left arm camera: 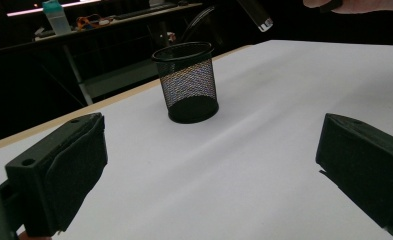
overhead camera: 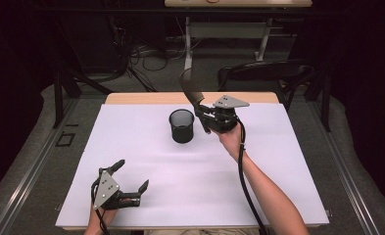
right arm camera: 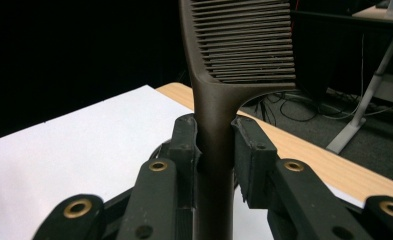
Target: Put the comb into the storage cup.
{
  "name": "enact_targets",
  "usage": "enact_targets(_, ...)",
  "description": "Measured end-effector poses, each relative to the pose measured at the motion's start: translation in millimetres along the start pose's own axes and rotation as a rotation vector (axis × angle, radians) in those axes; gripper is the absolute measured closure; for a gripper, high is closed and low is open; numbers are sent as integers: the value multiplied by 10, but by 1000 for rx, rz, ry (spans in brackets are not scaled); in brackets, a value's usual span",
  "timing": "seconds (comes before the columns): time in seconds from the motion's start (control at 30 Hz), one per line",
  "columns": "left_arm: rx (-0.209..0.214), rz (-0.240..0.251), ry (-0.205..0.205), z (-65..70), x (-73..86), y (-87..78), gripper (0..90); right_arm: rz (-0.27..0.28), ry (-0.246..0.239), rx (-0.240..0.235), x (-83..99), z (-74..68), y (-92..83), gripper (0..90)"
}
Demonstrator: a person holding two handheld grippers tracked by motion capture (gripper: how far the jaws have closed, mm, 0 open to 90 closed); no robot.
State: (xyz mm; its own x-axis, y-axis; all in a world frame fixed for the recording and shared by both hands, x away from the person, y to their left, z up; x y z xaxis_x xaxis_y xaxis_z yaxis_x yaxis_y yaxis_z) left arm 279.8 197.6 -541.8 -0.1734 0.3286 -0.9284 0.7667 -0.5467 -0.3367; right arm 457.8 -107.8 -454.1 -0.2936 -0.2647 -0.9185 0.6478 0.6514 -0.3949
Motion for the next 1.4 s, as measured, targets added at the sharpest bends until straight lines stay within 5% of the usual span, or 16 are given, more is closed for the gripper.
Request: enact_targets(1.4, 1, -2, -4, -7, 7, -1, 1, 117, -29, 7, -319, -63, 147, 730)
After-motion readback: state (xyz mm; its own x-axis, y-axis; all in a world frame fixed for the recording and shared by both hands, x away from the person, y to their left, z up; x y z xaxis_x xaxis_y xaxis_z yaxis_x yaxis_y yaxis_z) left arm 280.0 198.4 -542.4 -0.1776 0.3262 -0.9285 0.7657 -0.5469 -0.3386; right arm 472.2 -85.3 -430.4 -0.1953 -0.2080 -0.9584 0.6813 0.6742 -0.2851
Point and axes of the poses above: each handheld gripper's, and its own axes: y roughly forward along the jaws, x roughly out of its underside, z roughly to its right, the point moved 3 cm from there along y, roughly forward along the jaws, and after that the axes turned 8 degrees about -z, right-handed, at the moved point
